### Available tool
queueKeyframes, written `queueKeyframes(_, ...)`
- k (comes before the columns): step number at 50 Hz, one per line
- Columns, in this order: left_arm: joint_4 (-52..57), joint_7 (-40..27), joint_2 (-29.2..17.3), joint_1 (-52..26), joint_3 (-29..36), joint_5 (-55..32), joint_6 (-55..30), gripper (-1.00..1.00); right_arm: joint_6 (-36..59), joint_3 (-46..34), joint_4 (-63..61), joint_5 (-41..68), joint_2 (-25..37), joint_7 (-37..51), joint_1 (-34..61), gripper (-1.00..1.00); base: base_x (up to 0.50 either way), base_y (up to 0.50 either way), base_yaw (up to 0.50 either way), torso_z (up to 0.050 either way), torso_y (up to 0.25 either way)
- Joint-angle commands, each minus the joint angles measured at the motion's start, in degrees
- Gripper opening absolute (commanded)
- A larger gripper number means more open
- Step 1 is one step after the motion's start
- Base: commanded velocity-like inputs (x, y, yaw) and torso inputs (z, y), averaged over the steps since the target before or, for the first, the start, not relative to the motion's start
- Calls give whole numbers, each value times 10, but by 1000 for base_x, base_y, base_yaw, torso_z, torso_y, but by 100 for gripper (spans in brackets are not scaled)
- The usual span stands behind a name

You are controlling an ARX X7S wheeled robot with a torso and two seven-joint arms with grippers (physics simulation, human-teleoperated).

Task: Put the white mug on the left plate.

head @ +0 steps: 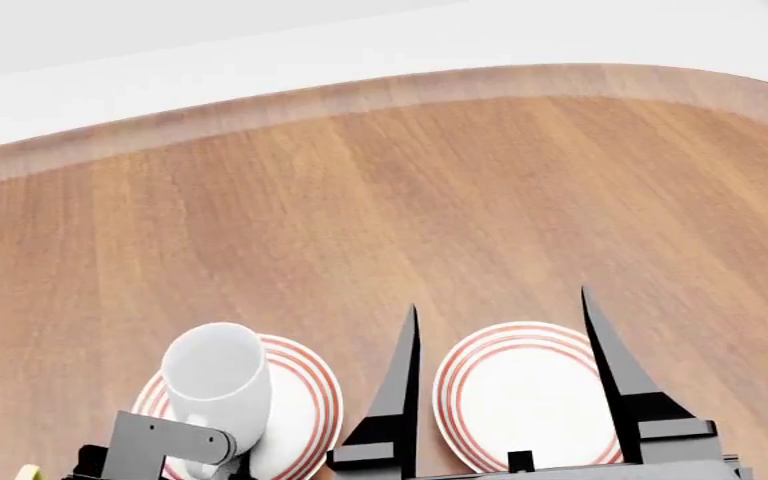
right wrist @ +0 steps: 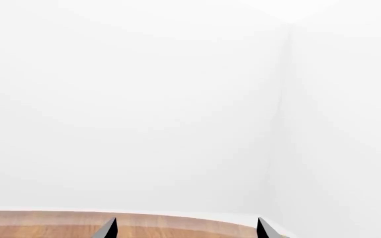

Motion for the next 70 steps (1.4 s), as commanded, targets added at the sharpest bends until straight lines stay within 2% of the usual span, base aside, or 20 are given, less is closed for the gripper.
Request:
queueKeyframes(1, 63, -7, -14, 22, 2, -11, -29, 100, 2, -1, -2, 1, 1, 2, 1, 100, 0, 0, 0, 0, 0)
queueKeyframes(11, 234, -25, -47, 79, -1, -35, -89, 100, 5, -4, -3, 2, 2, 4, 4, 100, 0, 0, 0, 0, 1)
queueKeyframes(16, 374, -44, -73, 108, -11, -62, -145, 100, 4, -4, -4, 2, 3, 5, 4, 100, 0, 0, 0, 0, 0)
queueKeyframes(32, 668, -103, -127, 123, -45, -121, -263, 100, 3, -4, -5, 5, 5, 8, 4, 100, 0, 0, 0, 0, 0)
queueKeyframes(38, 732, -104, -136, 145, -62, -122, -225, 100, -2, -4, 0, 6, 5, 8, 2, 100, 0, 0, 0, 0, 0)
queueKeyframes(48, 853, -144, -158, 170, -95, -151, -256, 100, -1, -11, 2, 5, 4, 9, 5, 100, 0, 0, 0, 0, 0)
queueKeyframes(56, 899, -170, -163, 172, -109, -164, -276, 100, -3, -10, 1, 7, 6, 10, 4, 100, 0, 0, 0, 0, 0)
queueKeyframes(62, 928, -180, -165, 183, -84, -146, -277, 100, 5, -1, -13, 9, 12, 14, 1, 100, 0, 0, 0, 0, 0)
queueKeyframes(70, 967, -198, -172, 179, -95, -171, -299, 100, 15, 0, -25, 9, 15, 19, 3, 100, 0, 0, 0, 0, 0)
